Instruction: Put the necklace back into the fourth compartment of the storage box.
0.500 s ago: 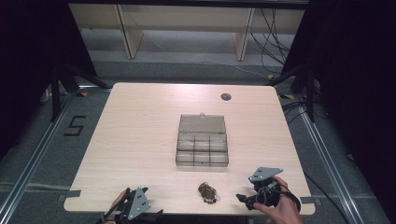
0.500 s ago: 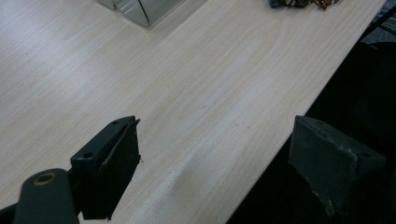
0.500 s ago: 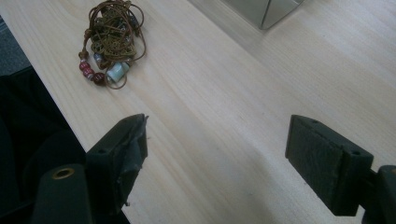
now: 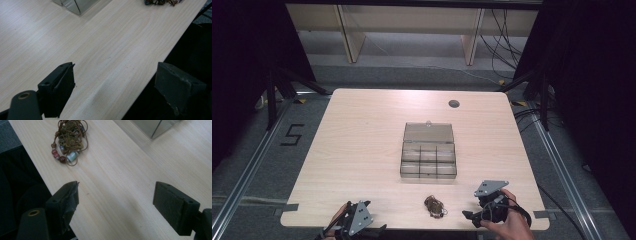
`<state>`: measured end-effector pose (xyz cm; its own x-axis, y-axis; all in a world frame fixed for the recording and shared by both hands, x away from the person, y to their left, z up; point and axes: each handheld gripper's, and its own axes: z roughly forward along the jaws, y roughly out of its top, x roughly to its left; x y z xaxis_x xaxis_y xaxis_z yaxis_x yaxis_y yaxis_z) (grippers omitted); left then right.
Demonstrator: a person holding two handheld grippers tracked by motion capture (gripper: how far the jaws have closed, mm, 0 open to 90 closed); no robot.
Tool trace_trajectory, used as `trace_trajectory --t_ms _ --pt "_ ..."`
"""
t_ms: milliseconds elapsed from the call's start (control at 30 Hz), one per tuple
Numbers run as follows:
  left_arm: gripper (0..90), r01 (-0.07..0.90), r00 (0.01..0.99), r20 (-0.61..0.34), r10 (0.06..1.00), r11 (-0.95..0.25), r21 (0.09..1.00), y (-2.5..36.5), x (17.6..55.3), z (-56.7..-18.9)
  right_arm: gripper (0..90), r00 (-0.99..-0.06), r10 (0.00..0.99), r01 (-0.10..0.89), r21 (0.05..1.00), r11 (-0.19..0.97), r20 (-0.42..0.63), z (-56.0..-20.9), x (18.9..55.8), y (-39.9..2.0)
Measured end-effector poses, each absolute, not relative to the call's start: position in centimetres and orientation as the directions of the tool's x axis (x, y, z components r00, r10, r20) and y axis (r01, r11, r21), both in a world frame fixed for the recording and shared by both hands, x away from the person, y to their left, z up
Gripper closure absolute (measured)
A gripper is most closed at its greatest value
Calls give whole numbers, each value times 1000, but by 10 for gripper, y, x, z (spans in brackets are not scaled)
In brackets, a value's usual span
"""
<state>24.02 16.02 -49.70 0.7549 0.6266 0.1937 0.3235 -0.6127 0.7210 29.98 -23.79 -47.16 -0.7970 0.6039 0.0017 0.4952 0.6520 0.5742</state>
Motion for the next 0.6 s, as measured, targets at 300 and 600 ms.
trace_trajectory --t_ms 300,600 --pt "156 327 755 188 628 -609 723 160 241 -498 214 -826 564 468 563 682 2 -462 300 -220" --pt "156 327 754 190 629 -610 722 160 241 -498 227 -847 531 436 550 712 -17 -456 303 -196"
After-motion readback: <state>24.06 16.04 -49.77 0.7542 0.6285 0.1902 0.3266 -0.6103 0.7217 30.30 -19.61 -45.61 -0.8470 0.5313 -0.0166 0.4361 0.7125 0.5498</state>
